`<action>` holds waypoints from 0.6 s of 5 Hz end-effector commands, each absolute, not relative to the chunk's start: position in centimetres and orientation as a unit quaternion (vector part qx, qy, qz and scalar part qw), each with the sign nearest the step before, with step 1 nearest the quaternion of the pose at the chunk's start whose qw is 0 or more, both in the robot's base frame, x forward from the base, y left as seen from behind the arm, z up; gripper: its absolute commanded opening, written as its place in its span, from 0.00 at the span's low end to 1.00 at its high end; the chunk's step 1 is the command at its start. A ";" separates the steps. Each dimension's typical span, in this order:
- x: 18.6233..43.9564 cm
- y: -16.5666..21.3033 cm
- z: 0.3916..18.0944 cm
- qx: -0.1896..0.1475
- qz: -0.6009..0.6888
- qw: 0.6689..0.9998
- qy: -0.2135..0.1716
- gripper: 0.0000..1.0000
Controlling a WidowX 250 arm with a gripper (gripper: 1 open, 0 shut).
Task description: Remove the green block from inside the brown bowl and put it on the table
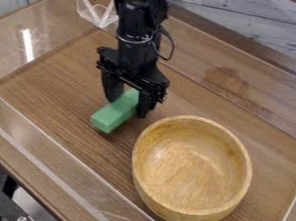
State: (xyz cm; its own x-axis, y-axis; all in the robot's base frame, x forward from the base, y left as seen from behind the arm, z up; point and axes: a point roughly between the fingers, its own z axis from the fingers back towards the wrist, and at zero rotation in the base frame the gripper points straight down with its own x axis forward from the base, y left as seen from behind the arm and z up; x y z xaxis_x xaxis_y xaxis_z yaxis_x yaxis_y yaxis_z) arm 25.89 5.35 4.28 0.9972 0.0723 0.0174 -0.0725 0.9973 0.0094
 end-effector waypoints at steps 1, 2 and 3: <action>27.2 5.7 6.0 0.006 0.035 0.999 -0.040 1.00; 27.4 5.6 6.2 0.002 0.034 0.999 -0.040 1.00; 27.8 5.5 6.4 -0.003 0.032 0.999 -0.042 1.00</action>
